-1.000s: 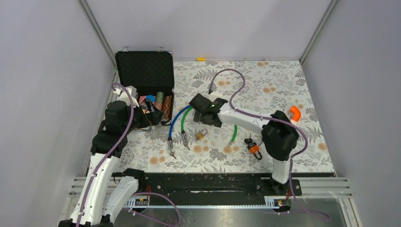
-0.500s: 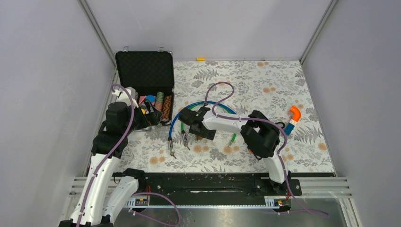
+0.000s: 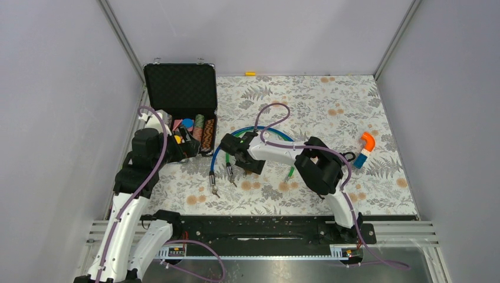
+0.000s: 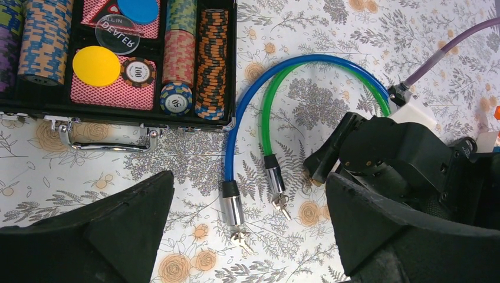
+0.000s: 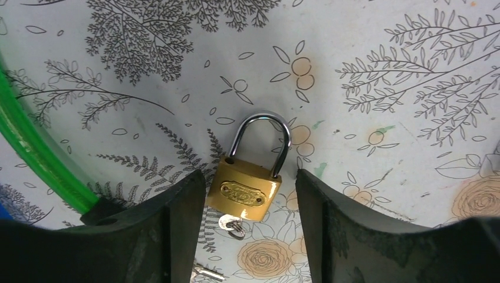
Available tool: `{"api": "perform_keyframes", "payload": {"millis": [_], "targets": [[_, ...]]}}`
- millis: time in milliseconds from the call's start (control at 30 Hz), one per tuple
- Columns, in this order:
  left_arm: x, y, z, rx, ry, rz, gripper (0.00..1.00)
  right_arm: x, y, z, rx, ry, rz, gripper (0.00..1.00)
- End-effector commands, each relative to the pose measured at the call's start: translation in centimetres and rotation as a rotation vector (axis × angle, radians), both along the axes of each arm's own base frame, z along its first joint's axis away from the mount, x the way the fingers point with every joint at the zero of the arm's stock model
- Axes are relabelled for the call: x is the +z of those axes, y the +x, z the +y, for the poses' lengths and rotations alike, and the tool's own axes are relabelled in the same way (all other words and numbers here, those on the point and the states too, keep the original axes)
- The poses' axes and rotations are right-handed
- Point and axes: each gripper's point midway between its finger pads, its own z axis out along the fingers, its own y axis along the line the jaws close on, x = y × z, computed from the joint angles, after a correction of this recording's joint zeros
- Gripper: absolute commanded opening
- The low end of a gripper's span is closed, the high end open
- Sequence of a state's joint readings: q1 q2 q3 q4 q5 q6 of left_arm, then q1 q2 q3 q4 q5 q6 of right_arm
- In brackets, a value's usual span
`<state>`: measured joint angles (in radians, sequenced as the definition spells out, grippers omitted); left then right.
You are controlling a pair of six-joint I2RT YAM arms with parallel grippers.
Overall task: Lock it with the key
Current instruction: Pick up the lock from the center of the board.
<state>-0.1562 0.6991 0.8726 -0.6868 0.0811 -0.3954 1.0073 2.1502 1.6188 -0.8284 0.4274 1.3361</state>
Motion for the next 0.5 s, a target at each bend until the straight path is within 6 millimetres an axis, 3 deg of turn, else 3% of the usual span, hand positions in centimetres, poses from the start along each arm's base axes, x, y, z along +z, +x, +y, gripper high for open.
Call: {"api": "perform_keyframes", "payload": {"millis": [0,233,400,467], "targets": [[0.3,0.2,0.4,0.02,0.007,-0.027,0.99,-0.6,-0.6,-0.9,-0.029,-0.068,0.003,0.62],[0.6,-0.3,0.7,0.042,0.002,-0.042,0.99,-1.1,-1.0,-1.6,-0.007,-0.109,0.012,0.4],[0.2,-0.4,0.2,0.016,-0.017,-0.024,0.99,1.9,0.7,-2.0,0.05,-0.116,-0.1,0.24],[0.0,-0.5,-0.3,0.0,-0.039,-0.013,0.99,4.4,1.5,-2.2,0.085,-0.083,-0.181,0.22]]}}
